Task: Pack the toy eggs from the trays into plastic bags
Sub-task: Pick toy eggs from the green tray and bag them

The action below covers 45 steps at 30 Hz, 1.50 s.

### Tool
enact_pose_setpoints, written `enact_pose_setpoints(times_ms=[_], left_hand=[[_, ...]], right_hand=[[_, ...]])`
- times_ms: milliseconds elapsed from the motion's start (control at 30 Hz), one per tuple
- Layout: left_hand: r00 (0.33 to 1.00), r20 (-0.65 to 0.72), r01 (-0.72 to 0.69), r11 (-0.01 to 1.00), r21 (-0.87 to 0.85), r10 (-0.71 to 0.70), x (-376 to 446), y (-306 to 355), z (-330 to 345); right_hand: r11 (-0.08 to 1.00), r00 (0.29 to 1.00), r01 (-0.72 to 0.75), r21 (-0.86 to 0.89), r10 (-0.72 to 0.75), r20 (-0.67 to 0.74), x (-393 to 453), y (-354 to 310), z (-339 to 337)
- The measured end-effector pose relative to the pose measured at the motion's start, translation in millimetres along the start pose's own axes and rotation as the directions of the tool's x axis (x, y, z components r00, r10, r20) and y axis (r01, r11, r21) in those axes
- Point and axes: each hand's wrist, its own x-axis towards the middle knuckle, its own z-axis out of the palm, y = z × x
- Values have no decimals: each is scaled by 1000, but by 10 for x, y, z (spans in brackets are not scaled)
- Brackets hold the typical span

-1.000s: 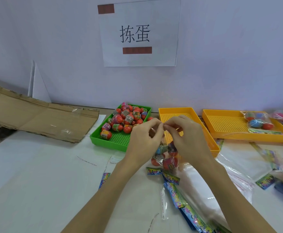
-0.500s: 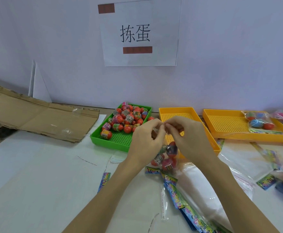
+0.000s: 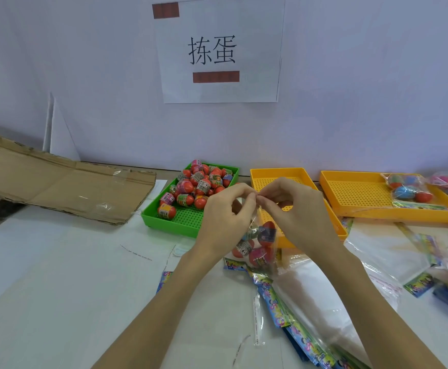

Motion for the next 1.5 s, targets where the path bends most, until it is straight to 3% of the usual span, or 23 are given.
enact_pose_setpoints(times_ms=[233,433,567,667,767,1167,1367,1500], left_hand=[[999,35,-2,1000,-11,2,14,34,-58],[999,36,-9,1000,-1,9,8,22,-61],[998,48,-34,999,20,33,9,16,-32],[999,6,-41,999,36,41,10,27,-13],[1000,-16,-16,999,43,17,23,9,-42],[996,28,-82,994,72,80,36,8,-143],[995,75,67,997,-46,-64,52,-8,-181],[990,114,88,996,-29,-84,43,15,-175]], right_hand=[[999,1000,0,48,0,-14,-2,-2,9],[975,986,165,-147,-166,5,-21,-36,0],[960,982,171,-220,-185,-43,-31,-37,13],[983,988,103,-152,-119,-102,-30,-43,48],[992,994,104,-66,-106,-36,-25,-44,51],[998,998,69,-9,-69,-15,-12,-55,13],[997,995,77,-19,-78,-65,-27,-100,29],[982,991,131,-135,-133,-7,-42,-77,56]])
